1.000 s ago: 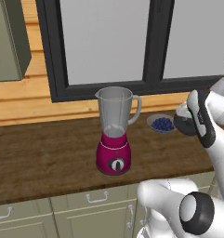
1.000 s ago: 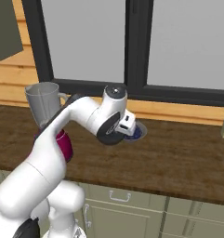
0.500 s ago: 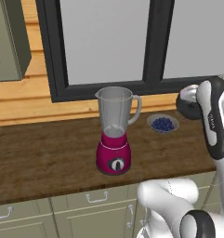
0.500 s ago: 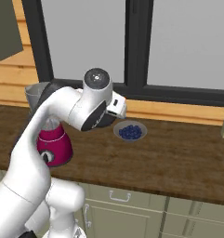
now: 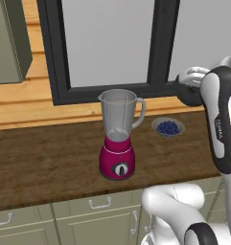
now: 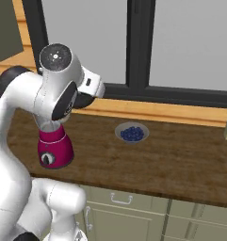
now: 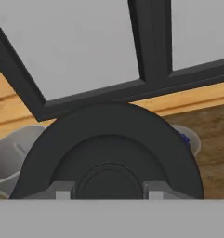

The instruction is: Close the lid blender by securely placing the lid on top.

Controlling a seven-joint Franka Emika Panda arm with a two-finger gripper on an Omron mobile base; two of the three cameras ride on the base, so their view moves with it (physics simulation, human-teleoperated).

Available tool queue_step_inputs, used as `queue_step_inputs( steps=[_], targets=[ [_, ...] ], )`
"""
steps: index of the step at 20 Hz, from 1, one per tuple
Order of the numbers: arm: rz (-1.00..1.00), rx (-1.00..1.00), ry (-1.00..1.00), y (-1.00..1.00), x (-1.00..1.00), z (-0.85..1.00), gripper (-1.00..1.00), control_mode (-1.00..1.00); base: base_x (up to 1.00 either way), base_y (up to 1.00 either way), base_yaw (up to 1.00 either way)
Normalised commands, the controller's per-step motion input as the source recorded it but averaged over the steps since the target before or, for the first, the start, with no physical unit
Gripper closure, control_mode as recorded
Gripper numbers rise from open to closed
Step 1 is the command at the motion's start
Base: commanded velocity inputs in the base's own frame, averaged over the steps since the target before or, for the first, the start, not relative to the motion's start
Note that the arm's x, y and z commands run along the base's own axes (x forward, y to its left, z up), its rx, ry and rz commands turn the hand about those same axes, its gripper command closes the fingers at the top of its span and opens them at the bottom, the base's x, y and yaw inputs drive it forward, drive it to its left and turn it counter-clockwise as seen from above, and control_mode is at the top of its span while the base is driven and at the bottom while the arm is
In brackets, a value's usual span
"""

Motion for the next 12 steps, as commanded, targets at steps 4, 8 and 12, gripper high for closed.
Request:
queue_step_inputs(
  steps=[4, 8, 12],
  targets=[
    [0.00, 0.00, 0.00, 1.00, 0.00, 0.37, 1.00, -1.00, 0.00, 0.00, 0.00],
    [0.00, 0.00, 0.06, 1.00, 0.14, 0.05, 1.00, -1.00, 0.00, 0.00, 0.00],
    [0.00, 0.00, 0.10, 0.81, 0.33, 0.00, 1.00, -1.00, 0.00, 0.00, 0.00]
  ],
)
